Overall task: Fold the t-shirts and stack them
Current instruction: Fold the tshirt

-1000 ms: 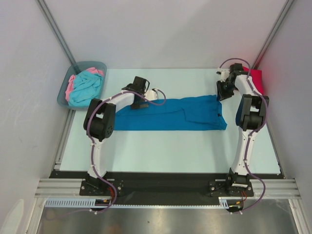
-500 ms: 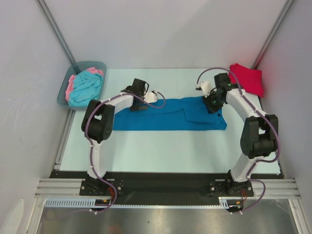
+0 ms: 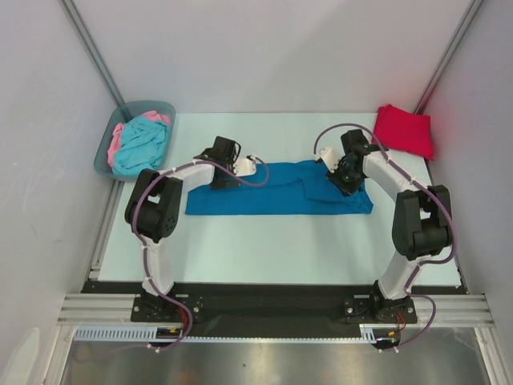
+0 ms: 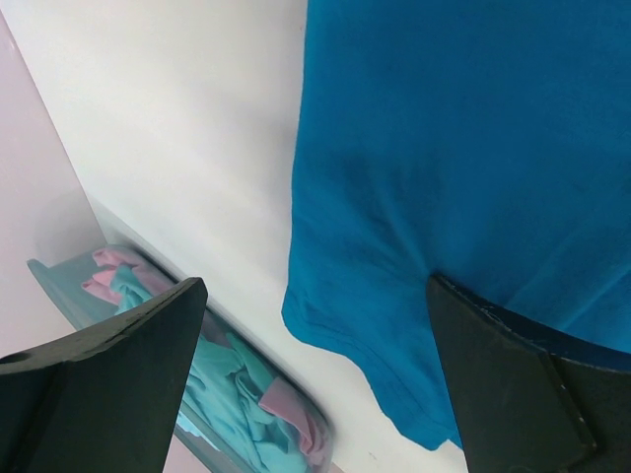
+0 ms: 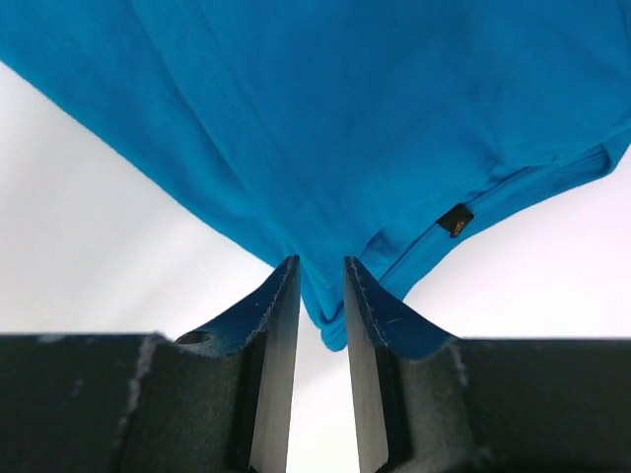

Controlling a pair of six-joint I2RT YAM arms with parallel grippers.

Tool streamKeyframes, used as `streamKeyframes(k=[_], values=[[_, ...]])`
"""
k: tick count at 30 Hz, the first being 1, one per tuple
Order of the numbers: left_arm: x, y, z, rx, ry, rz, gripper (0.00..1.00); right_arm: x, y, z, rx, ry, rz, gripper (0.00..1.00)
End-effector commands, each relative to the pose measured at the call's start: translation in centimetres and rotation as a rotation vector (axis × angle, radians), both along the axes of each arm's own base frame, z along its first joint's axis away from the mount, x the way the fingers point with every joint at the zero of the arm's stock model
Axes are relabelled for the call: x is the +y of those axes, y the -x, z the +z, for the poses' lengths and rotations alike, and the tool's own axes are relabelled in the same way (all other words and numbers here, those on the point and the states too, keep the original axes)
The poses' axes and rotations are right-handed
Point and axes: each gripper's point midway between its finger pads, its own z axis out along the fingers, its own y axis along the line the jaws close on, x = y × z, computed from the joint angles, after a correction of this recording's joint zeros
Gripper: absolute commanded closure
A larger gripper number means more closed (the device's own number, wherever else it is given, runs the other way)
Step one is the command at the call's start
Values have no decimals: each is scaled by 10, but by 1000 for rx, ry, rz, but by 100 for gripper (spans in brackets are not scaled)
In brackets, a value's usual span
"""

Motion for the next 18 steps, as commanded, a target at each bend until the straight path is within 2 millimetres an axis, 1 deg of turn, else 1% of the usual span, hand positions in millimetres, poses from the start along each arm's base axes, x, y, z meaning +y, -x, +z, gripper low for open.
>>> streamKeyframes(k=[1, 2, 5, 6, 12, 18], values=[[-10, -3, 23, -62, 53, -20, 0, 1, -9, 2, -27, 25, 16, 70], [-10, -3, 21, -61, 53, -18, 0, 1, -10, -2, -30, 30, 16, 70], [-10, -4, 21, -64, 60, -15, 0, 0, -4, -18, -6, 49, 24, 69], [-10, -4, 21, -64, 60, -15, 0, 0, -5, -20, -5, 53, 26, 69], [-10, -4, 19, -65, 64, -14, 0, 1, -5, -26, -6, 71, 40, 67], [-10, -6, 18, -66, 69, -5, 0, 0, -12, -31, -14, 84, 35, 67]])
